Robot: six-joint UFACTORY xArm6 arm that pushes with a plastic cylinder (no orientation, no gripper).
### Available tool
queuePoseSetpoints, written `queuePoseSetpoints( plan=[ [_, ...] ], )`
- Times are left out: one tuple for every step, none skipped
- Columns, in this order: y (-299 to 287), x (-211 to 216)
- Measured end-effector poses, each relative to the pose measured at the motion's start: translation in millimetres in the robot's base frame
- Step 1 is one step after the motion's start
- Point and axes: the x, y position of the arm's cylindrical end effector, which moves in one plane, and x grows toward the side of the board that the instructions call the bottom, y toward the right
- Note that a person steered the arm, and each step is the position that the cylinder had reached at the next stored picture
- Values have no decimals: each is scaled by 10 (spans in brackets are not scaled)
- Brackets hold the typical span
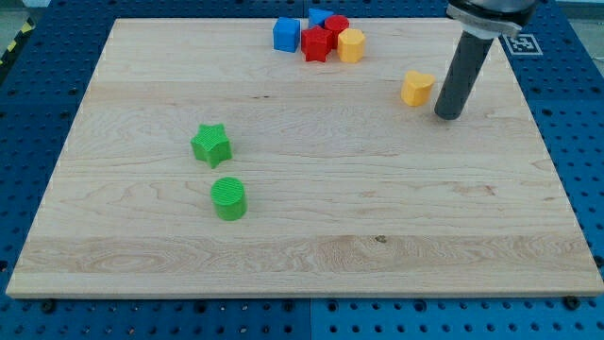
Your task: Push the yellow heart into the yellow hexagon
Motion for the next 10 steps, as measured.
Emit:
queuePoseSetpoints(
  plan=[
    [-28,-21],
    [-271,-177],
    [-499,-306],
    [-566,-442],
    [-566,-493],
    [-508,-495],
    [-504,-683],
    [-503,-782],
    [-538,-839],
    [-610,-1093]
  ],
)
